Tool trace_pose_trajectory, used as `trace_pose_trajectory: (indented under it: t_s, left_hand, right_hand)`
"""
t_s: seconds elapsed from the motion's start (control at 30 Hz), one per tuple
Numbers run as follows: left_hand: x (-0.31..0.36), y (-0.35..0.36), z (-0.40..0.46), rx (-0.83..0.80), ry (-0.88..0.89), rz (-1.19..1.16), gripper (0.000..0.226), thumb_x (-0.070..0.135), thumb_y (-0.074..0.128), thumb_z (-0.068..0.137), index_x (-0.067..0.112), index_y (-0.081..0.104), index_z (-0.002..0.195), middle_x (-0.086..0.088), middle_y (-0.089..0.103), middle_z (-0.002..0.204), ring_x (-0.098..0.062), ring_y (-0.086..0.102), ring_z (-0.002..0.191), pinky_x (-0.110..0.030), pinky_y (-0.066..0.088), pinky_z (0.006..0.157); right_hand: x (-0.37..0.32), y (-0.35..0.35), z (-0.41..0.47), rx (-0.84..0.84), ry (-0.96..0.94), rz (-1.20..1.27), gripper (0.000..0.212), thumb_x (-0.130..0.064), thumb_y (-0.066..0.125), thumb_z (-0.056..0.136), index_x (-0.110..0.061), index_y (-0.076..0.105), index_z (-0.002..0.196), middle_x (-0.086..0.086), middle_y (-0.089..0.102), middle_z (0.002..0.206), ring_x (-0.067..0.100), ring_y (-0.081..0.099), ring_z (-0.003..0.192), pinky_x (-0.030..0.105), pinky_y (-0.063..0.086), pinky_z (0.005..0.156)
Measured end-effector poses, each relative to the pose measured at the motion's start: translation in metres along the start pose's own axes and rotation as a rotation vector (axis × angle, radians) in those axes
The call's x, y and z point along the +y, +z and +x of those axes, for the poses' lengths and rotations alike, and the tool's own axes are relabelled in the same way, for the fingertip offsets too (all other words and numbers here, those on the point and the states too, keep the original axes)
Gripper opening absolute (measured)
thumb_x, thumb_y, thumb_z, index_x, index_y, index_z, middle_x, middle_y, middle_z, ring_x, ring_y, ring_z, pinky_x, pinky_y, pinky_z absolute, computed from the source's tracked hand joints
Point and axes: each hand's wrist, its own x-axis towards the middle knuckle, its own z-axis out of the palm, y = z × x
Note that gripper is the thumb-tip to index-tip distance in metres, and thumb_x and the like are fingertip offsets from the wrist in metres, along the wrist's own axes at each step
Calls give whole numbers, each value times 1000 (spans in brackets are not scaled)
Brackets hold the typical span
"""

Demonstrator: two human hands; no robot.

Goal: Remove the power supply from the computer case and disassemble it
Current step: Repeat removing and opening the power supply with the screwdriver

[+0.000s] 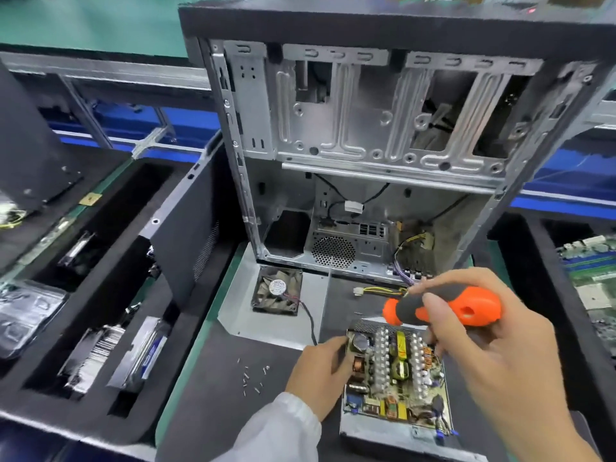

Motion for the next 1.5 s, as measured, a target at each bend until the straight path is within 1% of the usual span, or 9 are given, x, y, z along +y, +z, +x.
trace_pose_trajectory:
  t_s: [0.1, 0.2, 0.4, 0.63, 0.87, 1.0, 1.2, 1.37, 1.5]
  left_hand:
    - [-3, 3, 2, 1, 0, -54, 33, 28, 55, 97, 21, 60, 129, 20, 48, 47, -6, 43, 51, -21, 43, 64]
    - [-6, 5, 2, 3, -21, -80, 37, 29, 55, 96, 19, 55, 132, 12, 46, 47, -7, 40, 51, -28, 44, 65]
    - [-10, 8, -3, 9, -28, -153, 39, 34, 52, 98, 22, 54, 135, 17, 47, 46, -5, 42, 49, -21, 36, 58]
    - [-13, 11, -4, 11, -14, -227, 34, 33, 53, 98, 23, 57, 131, 14, 42, 44, -7, 37, 48, -25, 36, 59]
    - [-13, 12, -6, 39, 8, -234, 32, 30, 54, 98, 23, 60, 128, 14, 39, 44, -7, 36, 48, -19, 34, 56]
    - [-14, 12, -5, 36, 9, -225, 31, 31, 54, 98, 24, 60, 127, 14, 41, 44, -8, 36, 48, -23, 35, 57]
    - [-12, 8, -5, 16, 10, -204, 29, 33, 54, 97, 28, 60, 125, 14, 41, 45, -8, 36, 48, -18, 31, 53]
    - [-11, 4, -3, -4, 10, -166, 29, 33, 54, 97, 26, 59, 125, 14, 40, 44, -9, 37, 48, -17, 31, 51]
    - [-10, 2, -2, -21, 17, -141, 36, 30, 54, 98, 23, 54, 133, 14, 40, 43, -9, 37, 47, -18, 30, 52]
  right_hand:
    - [4, 11, 5, -13, -33, -96, 20, -51, 58, 80, -32, 62, 87, -17, 65, 82, 8, 61, 65, 9, 41, 56]
    - [12, 22, 11, -50, -24, -190, 23, -51, 56, 78, -28, 60, 82, -12, 62, 80, 4, 57, 65, 5, 37, 56]
    - [24, 31, 15, -116, -19, -231, 28, -56, 54, 79, -28, 57, 83, -8, 59, 70, 15, 55, 57, 12, 38, 53]
    - [32, 35, 14, -148, -12, -257, 28, -55, 58, 84, -28, 56, 82, -4, 56, 66, 16, 52, 61, 15, 39, 53]
    - [37, 36, 14, -151, 10, -241, 32, -61, 57, 83, -28, 56, 84, -3, 57, 65, 18, 55, 59, 22, 42, 55]
    - [37, 36, 17, -163, 5, -270, 31, -58, 57, 81, -26, 54, 79, -4, 56, 65, 16, 53, 60, 18, 40, 54]
    - [26, 37, 47, -441, -4, -520, 38, -69, 52, 75, -31, 47, 77, -7, 55, 57, 9, 51, 58, 29, 44, 52]
    - [23, 29, 80, -693, 25, -460, 27, -54, 62, 76, -28, 57, 78, -15, 59, 67, 1, 49, 59, 14, 39, 56]
    - [19, 29, 97, -857, -23, -494, 24, -51, 64, 78, -28, 58, 82, -12, 57, 66, 4, 47, 54, 15, 39, 57]
